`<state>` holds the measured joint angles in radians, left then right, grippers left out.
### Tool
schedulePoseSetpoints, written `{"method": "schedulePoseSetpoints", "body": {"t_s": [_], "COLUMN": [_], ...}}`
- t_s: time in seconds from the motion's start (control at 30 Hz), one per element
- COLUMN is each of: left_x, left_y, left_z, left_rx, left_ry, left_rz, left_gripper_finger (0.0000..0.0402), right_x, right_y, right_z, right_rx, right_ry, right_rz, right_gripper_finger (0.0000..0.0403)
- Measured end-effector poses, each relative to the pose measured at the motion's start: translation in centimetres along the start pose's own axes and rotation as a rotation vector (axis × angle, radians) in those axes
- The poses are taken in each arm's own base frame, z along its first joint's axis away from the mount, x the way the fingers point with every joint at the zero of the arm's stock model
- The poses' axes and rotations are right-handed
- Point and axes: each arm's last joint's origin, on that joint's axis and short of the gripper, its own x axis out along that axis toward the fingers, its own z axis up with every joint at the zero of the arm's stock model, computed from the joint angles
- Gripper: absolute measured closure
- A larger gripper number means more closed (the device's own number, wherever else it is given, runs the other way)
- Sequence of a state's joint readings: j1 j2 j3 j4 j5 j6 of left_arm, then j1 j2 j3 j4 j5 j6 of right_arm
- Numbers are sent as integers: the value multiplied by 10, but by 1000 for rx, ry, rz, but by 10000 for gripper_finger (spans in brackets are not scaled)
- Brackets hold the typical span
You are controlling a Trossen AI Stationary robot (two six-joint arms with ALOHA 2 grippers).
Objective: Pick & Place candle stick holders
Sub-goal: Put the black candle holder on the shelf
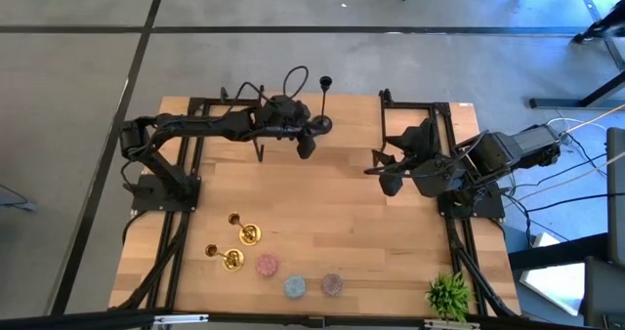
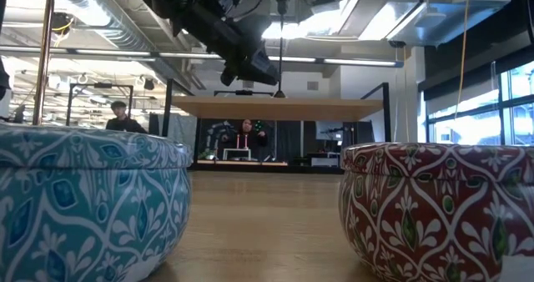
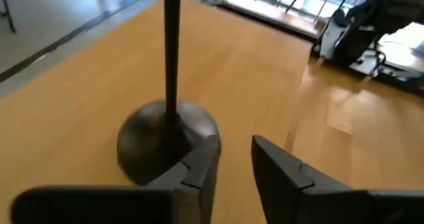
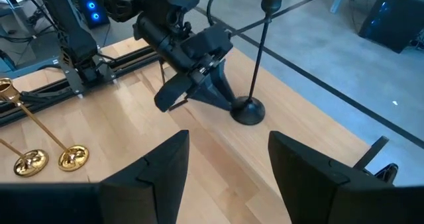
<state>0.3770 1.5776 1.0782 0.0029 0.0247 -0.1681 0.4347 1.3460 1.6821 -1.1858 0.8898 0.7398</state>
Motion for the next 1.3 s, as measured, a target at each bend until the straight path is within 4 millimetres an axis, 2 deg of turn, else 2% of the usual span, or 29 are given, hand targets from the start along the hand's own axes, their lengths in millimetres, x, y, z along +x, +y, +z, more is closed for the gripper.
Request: {"method": "schedulePoseSetpoints", "body": {"t_s": [0.13, 0.23, 0.7, 0.93, 1.3], "left_x": [0, 0, 3, 12, 22], "left_y": [-3, -6, 10, 9, 9], "left_z": [-5, -5, -6, -9, -11], "left_rx": [20, 37, 31, 11, 2], "left_ry": [41, 36, 49, 50, 18], "left_rz": [17, 53, 67, 1, 16], "left_gripper_finger": [382, 397, 400, 400, 400], "right_x": [0, 0, 0, 0, -1], "right_y": [0, 0, -2, -2, -5], "right_z": [0, 0, 1, 1, 1], "right_rx": [-8, -8, -18, -27, -34], "right_ry": [0, 0, -5, -7, -2], "right_rz": [0, 0, -8, -12, -17], "right_gripper_finger": [192, 192, 192, 192, 192]}}
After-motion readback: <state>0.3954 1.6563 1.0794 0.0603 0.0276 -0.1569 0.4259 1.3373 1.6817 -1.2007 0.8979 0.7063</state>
